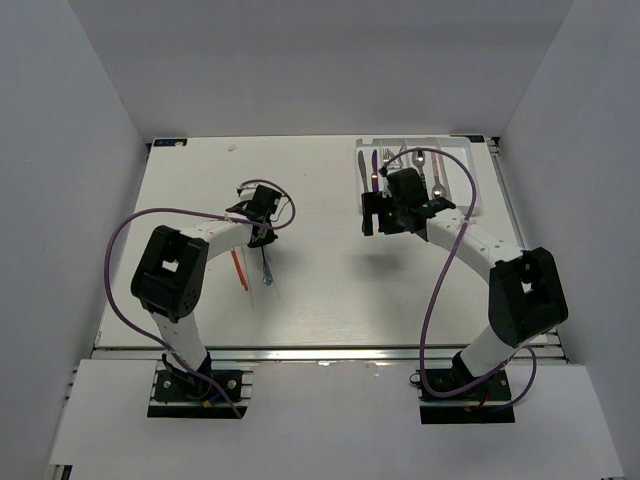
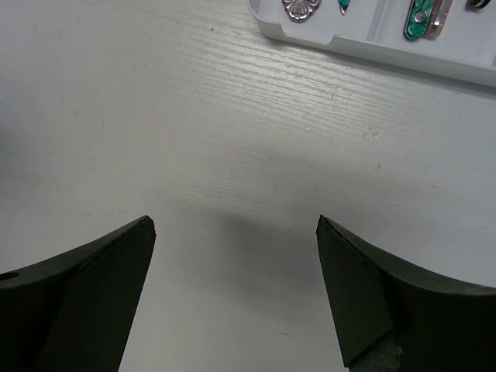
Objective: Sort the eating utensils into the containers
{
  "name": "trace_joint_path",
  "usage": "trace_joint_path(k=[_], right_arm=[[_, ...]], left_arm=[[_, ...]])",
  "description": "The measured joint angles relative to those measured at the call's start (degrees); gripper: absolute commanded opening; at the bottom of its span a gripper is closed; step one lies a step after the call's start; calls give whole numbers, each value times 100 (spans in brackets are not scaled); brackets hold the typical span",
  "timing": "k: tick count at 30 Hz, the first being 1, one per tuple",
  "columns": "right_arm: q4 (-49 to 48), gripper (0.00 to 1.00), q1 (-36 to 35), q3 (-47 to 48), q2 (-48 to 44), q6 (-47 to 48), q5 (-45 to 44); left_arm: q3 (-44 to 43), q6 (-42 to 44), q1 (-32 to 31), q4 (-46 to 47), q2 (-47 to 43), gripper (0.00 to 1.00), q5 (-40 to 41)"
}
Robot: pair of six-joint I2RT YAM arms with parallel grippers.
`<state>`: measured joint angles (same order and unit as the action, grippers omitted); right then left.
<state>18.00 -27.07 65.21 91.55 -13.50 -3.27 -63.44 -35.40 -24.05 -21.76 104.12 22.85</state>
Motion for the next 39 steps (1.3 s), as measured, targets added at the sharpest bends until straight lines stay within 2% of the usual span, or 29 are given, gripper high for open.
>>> trace_joint_path(k=[7,10,11,15,17,23,27,31,35,39], right_arm=[[20,89,-2,68,4,2,-46],[22,89,-7,70,13,2,-68],[22,89,-7,70,22,2,-79],[24,89,-15,70,66,4,-111],[24,89,-35,70,83,4,-120],[26,90,-61,70,107,4,-122],[26,89,-72,70,138,7,-122],[22,89,-76,70,142,15,-101],[-192,89,-66,9,127,2,461],[-1329,89,-81,-787,-216,-310,2006]], left_arm=[[114,2,0,-2,0,26,-68],[127,0,0,-2,0,19,-107],[127,2,0,0,0,12,-118],[127,9,0,-2,-11,7,-131],[127,4,0,-11,-35,7,-136],[127,7,0,-28,-195,16,-136],[127,17,0,-35,-214,2,-142],[131,28,0,-35,-256,0,-262],[280,24,0,68,-581,0,-570],[540,-72,13,509,-1340,0,-1217]])
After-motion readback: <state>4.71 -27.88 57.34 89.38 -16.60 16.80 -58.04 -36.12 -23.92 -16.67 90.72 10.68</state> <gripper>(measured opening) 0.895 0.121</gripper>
